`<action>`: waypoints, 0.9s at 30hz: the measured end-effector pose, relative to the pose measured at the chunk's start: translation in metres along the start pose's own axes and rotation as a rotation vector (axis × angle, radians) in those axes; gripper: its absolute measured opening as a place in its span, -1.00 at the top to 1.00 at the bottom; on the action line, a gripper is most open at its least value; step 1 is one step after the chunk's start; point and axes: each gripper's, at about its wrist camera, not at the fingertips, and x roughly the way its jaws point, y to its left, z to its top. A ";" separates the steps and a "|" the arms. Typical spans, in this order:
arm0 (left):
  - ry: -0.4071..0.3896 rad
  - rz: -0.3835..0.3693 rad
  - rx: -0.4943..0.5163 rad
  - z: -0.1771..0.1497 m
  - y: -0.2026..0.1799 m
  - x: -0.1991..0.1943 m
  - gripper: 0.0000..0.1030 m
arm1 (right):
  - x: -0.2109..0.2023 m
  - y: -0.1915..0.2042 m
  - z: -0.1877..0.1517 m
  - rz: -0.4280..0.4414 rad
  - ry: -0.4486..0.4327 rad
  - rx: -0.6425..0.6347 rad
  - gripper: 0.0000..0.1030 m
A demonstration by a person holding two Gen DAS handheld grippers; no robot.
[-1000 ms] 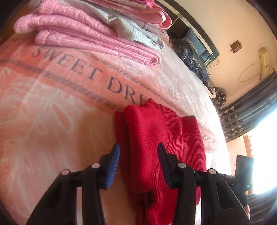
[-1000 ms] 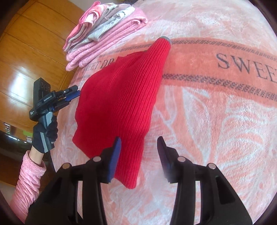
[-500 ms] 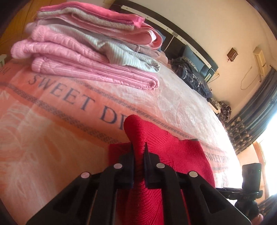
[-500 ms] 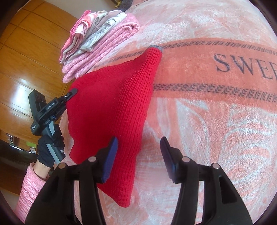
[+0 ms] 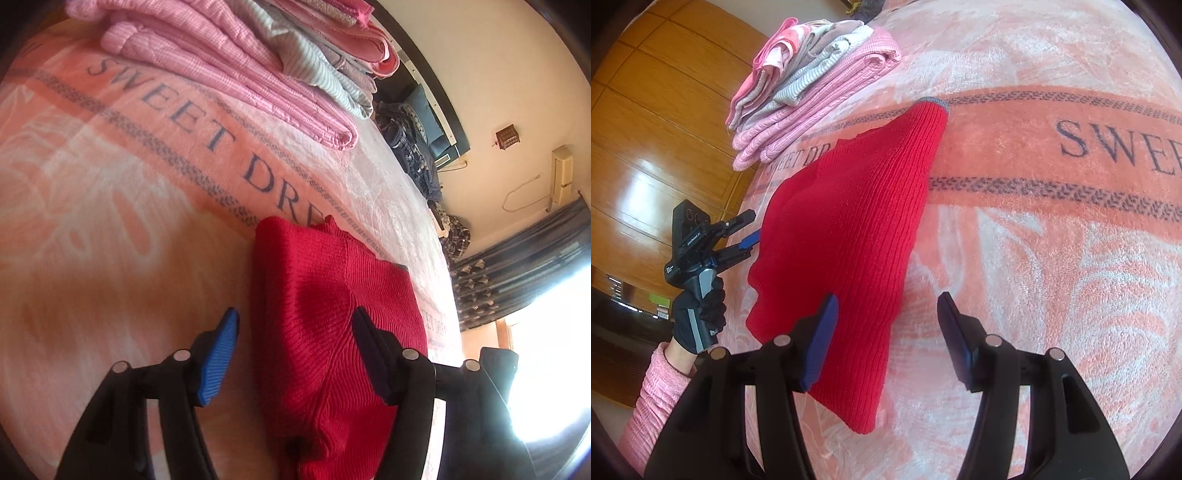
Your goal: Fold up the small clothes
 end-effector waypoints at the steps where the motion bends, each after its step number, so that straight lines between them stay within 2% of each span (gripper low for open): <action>1: 0.025 -0.014 -0.011 -0.004 0.004 0.002 -0.24 | 0.000 0.001 0.000 0.011 -0.001 0.002 -0.09; 4: 0.087 -0.033 -0.029 -0.013 0.011 0.014 -0.24 | 0.000 0.003 0.002 0.045 -0.003 0.020 -0.09; 6: 0.097 -0.048 -0.031 -0.012 0.012 0.020 -0.24 | 0.001 0.006 0.004 0.050 -0.003 0.017 -0.10; 10: 0.131 -0.133 -0.051 -0.005 0.011 0.035 -0.25 | 0.007 0.009 0.006 0.058 0.005 0.019 -0.10; 19: 0.211 -0.187 -0.038 -0.002 -0.005 0.064 -0.34 | 0.015 -0.001 0.014 0.084 -0.005 0.072 -0.14; 22: 0.251 -0.261 -0.060 -0.006 -0.012 0.076 -0.42 | 0.021 -0.007 0.018 0.098 -0.003 0.099 -0.20; 25: 0.284 -0.265 -0.010 -0.013 -0.022 0.082 -0.48 | 0.032 -0.014 0.019 0.124 0.016 0.134 -0.26; 27: 0.285 -0.269 -0.018 -0.011 -0.022 0.084 -0.46 | 0.041 -0.017 0.018 0.162 0.020 0.161 -0.26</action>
